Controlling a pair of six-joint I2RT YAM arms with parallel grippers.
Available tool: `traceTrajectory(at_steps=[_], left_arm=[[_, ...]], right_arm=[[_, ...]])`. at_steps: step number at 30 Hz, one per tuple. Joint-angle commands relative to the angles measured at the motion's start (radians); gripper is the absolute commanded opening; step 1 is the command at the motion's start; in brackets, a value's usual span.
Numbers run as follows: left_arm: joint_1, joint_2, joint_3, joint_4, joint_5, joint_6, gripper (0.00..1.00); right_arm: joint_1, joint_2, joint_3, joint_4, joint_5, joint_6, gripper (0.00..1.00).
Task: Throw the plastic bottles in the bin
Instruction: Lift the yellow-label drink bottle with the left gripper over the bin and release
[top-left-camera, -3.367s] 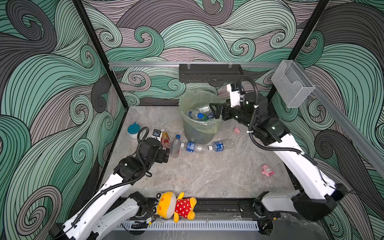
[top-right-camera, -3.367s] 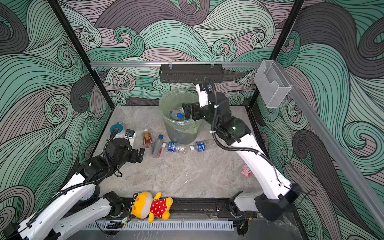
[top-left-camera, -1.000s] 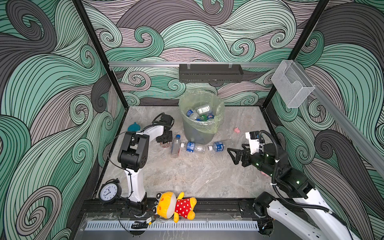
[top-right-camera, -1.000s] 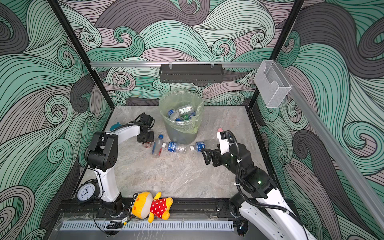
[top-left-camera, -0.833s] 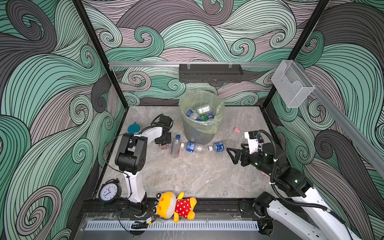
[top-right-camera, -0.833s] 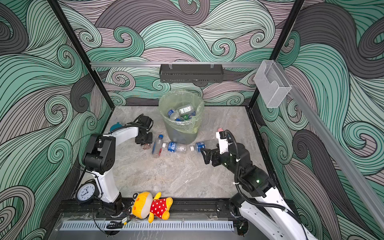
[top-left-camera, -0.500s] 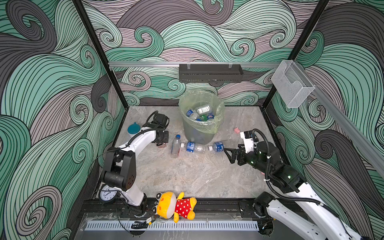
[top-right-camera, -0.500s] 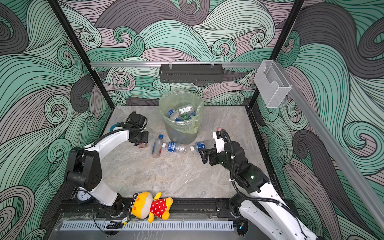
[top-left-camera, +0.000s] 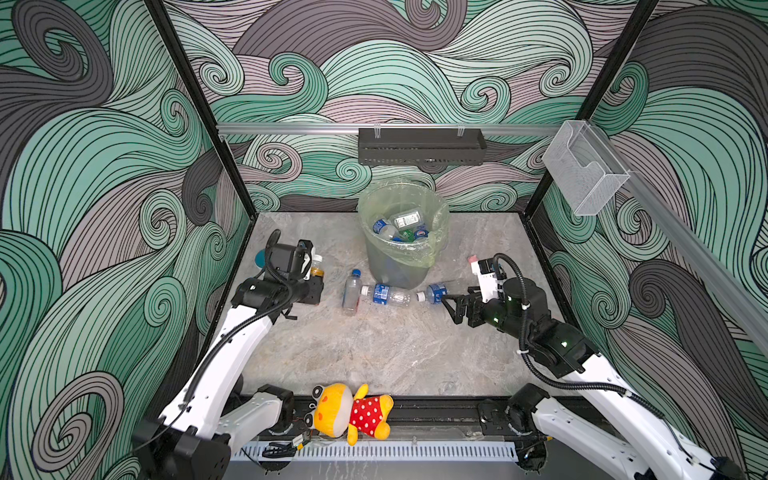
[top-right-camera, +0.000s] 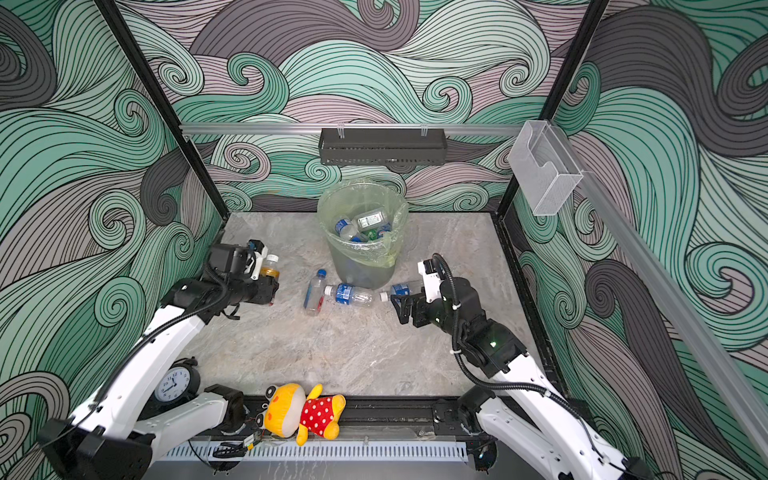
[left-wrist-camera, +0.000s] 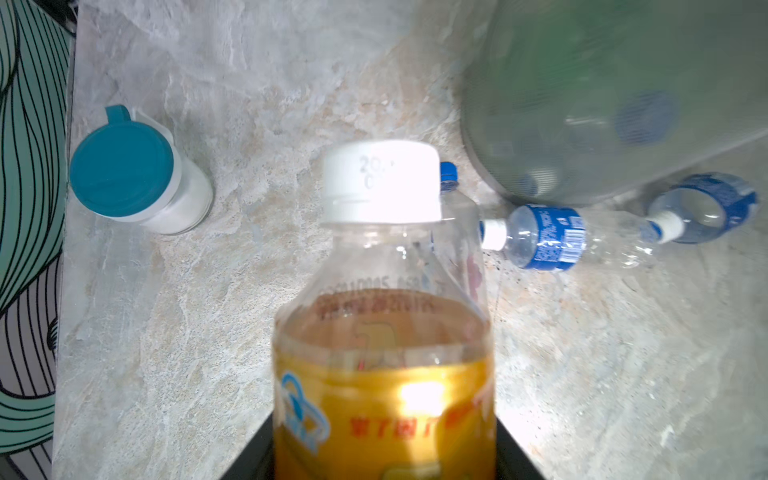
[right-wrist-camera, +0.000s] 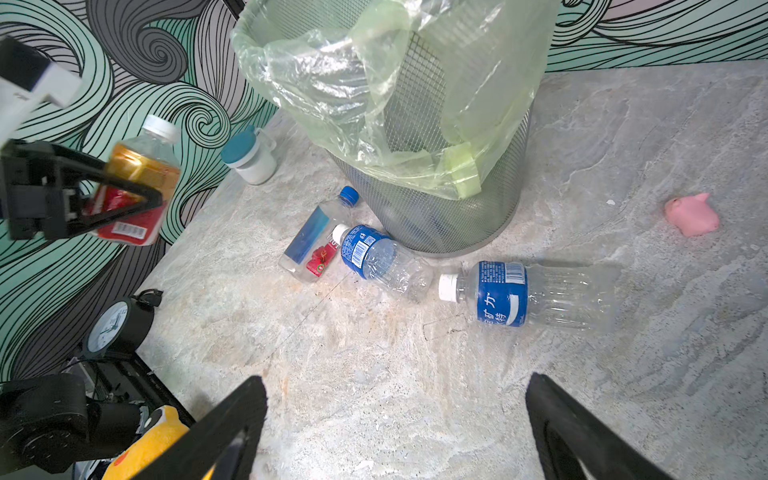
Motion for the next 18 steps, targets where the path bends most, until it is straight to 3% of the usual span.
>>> traceTrajectory(at_steps=[1,6,10,14,18], left_arm=[[0.006,-0.139,-0.031,-0.008,0.073,0.046,0.51],[0.007,-0.31,-0.032,0.0,0.095,-0.013,0.5],[0.007,-0.345,-0.021,0.054,0.184,-0.051,0.5],[0.007,-0.258,0.064,0.191,0.346,-0.08,0.51],[0.005,0.001,0.233,0.479,0.506,-0.211,0.48]], right_arm=[[-0.005,0.013,0.011,0.038,-0.027,-0.001,0.98],[-0.006,0.04,0.027,0.055,-0.049,0.004,0.97],[-0.006,0.058,0.033,0.067,-0.068,0.012,0.97],[-0.004,0.059,0.041,0.063,-0.076,0.015,0.96],[-0.005,0.051,0.043,0.05,-0.045,0.028,0.95]])
